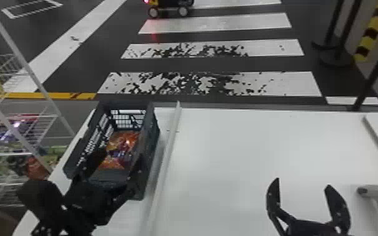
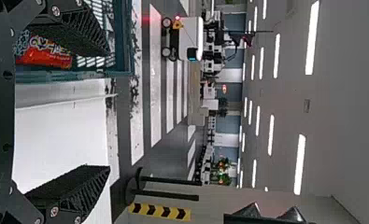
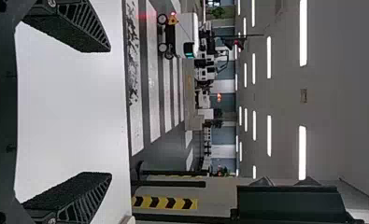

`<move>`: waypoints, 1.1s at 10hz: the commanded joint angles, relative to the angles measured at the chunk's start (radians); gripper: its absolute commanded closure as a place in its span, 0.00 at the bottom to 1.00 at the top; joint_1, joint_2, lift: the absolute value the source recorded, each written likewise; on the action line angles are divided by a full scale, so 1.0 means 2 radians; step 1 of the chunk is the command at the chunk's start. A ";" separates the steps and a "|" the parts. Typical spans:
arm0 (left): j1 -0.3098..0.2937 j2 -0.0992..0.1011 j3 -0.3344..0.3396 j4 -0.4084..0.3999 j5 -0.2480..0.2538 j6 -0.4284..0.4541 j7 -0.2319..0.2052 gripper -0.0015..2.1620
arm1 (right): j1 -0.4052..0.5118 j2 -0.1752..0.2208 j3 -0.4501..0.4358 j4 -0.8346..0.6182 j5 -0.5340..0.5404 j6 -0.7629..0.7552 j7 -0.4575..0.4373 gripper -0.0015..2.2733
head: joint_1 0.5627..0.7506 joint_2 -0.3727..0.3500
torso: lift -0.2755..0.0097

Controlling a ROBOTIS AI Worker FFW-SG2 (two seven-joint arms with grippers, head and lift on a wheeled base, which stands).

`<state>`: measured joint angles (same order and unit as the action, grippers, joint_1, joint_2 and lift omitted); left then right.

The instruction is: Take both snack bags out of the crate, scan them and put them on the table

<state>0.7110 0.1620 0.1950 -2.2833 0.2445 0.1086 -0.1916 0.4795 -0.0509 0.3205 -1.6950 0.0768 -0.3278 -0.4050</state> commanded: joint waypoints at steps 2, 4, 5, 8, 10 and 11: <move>-0.046 0.010 0.064 -0.021 0.052 0.105 0.007 0.06 | -0.005 -0.004 0.006 0.005 -0.002 0.010 0.000 0.02 | 0.70 0.81 | 0.64; -0.099 0.042 0.091 -0.008 0.076 0.154 0.029 0.06 | -0.007 -0.006 0.010 0.008 -0.002 0.016 0.000 0.02 | 0.70 0.89 | 0.64; -0.125 0.061 0.099 0.004 0.093 0.191 0.038 0.06 | -0.009 -0.007 0.012 0.012 -0.002 0.021 0.000 0.02 | 0.70 0.92 | 0.64; -0.217 0.112 0.096 0.066 0.106 0.304 0.054 0.07 | -0.010 -0.008 0.020 0.017 0.003 0.047 0.001 0.02 | 0.70 0.98 | 0.64; -0.269 0.130 0.078 0.108 0.109 0.353 0.054 0.09 | -0.007 -0.008 0.026 0.019 0.006 0.062 0.001 0.02 | 0.70 1.00 | 0.64; -0.293 0.138 0.073 0.126 0.111 0.390 0.050 0.09 | -0.007 -0.008 0.028 0.019 0.008 0.068 0.001 0.02 | 0.70 1.00 | 0.64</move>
<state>0.1552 0.4275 0.3471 -2.0550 0.4630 0.8433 -0.0910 0.4654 -0.0672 0.3747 -1.6572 0.0920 -0.1981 -0.4034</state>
